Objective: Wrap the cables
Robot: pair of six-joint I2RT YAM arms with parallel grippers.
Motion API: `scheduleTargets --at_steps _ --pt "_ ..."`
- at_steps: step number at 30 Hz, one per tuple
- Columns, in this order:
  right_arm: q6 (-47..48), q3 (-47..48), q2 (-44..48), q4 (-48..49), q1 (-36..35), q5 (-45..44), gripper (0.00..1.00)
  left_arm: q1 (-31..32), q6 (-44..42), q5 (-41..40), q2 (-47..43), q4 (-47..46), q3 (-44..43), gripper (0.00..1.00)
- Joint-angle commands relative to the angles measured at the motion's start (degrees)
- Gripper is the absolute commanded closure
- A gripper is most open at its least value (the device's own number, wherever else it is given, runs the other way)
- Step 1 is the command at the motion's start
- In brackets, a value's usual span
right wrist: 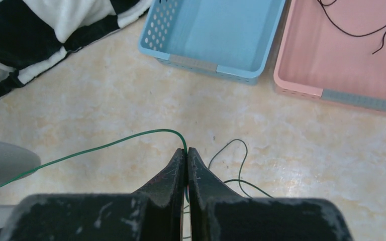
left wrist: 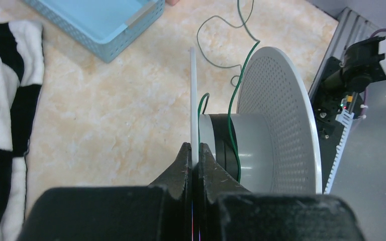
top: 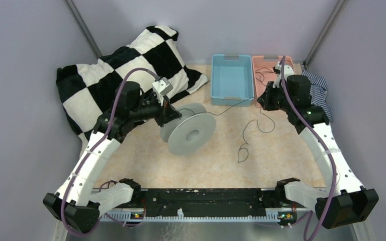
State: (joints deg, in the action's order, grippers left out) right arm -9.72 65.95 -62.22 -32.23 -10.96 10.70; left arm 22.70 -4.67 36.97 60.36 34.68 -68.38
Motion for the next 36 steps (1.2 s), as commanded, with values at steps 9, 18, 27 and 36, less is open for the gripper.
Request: scheduleTargets --at_steps 9,18,27,36 --pt "-0.74 -8.59 4.07 1.77 0.54 0.80 1.00 -5.25 15.87 10.11 -2.32 -20.10 -6.15 1.00" --pt "-7.33 -15.59 7.32 8.34 -0.45 10.59 1.00 -7.76 31.45 12.04 0.46 -33.24 -5.45 1.00" --pt "-14.94 -16.97 7.58 12.32 -17.35 1.24 1.00 -7.76 41.10 -7.40 -2.48 -42.32 1.73 1.00" --pt "-16.73 -13.04 6.36 11.99 -32.80 -9.74 1.00 -7.46 44.70 -18.28 -4.82 -48.53 9.29 1.00"
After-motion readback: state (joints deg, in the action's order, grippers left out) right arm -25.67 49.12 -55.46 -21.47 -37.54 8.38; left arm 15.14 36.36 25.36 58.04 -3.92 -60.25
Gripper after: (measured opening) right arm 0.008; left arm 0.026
